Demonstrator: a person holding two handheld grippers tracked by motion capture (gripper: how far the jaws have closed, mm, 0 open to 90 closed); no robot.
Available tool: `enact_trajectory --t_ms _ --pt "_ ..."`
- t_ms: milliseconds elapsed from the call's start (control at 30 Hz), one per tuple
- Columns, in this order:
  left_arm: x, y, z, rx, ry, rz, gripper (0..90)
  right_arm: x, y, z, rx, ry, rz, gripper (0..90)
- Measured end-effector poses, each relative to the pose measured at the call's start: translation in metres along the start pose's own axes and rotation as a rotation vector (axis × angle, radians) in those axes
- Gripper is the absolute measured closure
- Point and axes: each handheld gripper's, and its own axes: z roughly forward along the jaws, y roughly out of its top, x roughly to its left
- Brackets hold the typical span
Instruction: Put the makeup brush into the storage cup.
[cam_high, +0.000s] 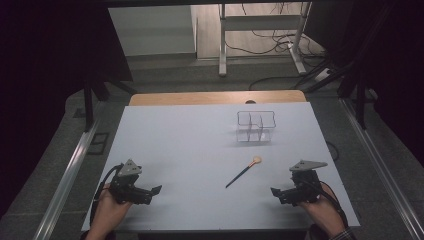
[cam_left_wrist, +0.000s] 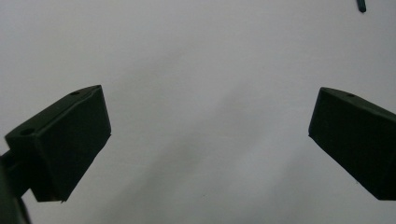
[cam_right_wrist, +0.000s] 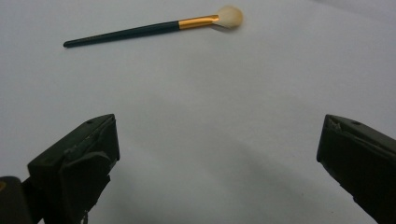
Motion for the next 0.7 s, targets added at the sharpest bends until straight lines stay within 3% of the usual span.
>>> enact_trajectory --t_ms 233,367,700 --pt "-0.0007 0.0004 -0.0002 -0.003 -0.004 0.009 0.0 0.0001 0.0003 -0.0003 0.008 -0.012 0.008 0.0" --pt "0.0004 0.0004 -0.002 -0.022 -0.013 0.001 0.0 -0.0015 0.0028 -0.0039 -0.015 -0.007 0.027 0.0" --pt "-0.0011 0.0001 -0.0031 -0.019 -0.007 0.006 0.0 0.0008 0.0074 -0.0039 -0.006 -0.009 0.008 0.0"
